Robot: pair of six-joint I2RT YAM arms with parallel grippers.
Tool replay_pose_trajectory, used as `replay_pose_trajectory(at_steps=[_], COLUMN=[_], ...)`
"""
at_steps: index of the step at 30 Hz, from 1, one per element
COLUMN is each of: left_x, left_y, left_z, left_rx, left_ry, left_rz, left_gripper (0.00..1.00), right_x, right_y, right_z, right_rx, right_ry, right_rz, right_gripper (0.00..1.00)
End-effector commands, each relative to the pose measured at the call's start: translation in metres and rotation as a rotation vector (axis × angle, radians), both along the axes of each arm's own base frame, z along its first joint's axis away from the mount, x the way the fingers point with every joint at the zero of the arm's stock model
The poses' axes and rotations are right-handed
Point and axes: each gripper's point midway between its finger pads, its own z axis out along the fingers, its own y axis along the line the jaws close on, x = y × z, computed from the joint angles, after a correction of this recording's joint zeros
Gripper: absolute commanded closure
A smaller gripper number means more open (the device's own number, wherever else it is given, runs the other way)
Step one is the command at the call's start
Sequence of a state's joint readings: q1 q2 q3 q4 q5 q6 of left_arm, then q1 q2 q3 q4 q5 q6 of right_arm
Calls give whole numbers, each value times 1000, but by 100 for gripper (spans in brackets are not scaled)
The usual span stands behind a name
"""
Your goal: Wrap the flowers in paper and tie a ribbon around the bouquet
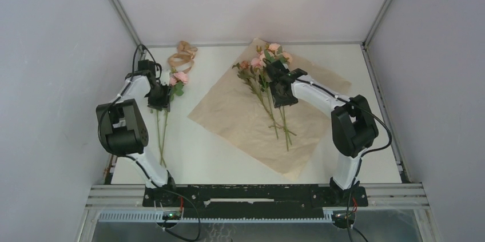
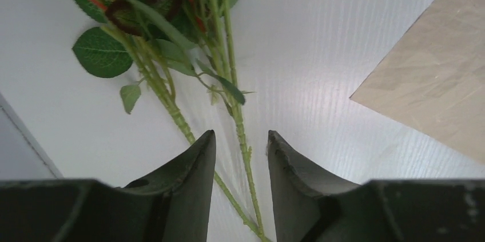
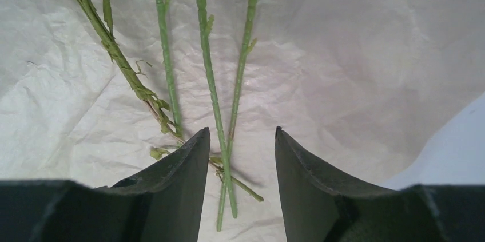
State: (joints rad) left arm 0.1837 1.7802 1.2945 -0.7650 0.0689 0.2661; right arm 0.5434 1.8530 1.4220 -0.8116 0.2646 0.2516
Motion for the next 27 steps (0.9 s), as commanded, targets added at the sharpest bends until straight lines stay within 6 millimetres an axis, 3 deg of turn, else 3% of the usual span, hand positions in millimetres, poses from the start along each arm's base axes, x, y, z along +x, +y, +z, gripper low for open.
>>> replay_pose_trajectory(at_steps=[1, 7, 13, 15, 17, 18, 20, 22, 24, 27], left_x=[0, 6, 10, 7, 3, 2, 5, 12, 20, 28], left_y=[-19, 9, 1, -2, -11, -14, -19, -21, -30, -61], left_z=[-2, -24, -39, -45, -47, -43, -25, 8, 54, 146], left_rx=[-3, 118, 70, 48, -17, -54, -135, -207, -290, -443], left_ry=[-13, 68, 110, 143, 164, 158, 101, 2, -124, -342], left_rz=[-94, -29, -11, -10, -18, -12, 15, 42, 42, -23], left_gripper=[56, 49, 52, 63, 95, 99, 100, 100, 100, 100], right_x=[4, 1, 0, -1, -3, -4, -7, -9, -11, -13], right_y=[-14, -21, -23, -24, -27, -28, -30, -27, -18, 7], right_z=[20, 19, 25, 27, 31, 34, 42, 51, 65, 97], right_rx=[-15, -37, -39, -41, -47, -49, -56, -50, -24, 38], right_ry=[-66, -52, -62, -66, -70, -74, -92, -115, -155, -262], right_rz=[-47, -55, -61, -64, -72, -74, -74, -53, -10, 91], right_gripper=[46, 46, 46, 46, 46, 46, 46, 46, 46, 44])
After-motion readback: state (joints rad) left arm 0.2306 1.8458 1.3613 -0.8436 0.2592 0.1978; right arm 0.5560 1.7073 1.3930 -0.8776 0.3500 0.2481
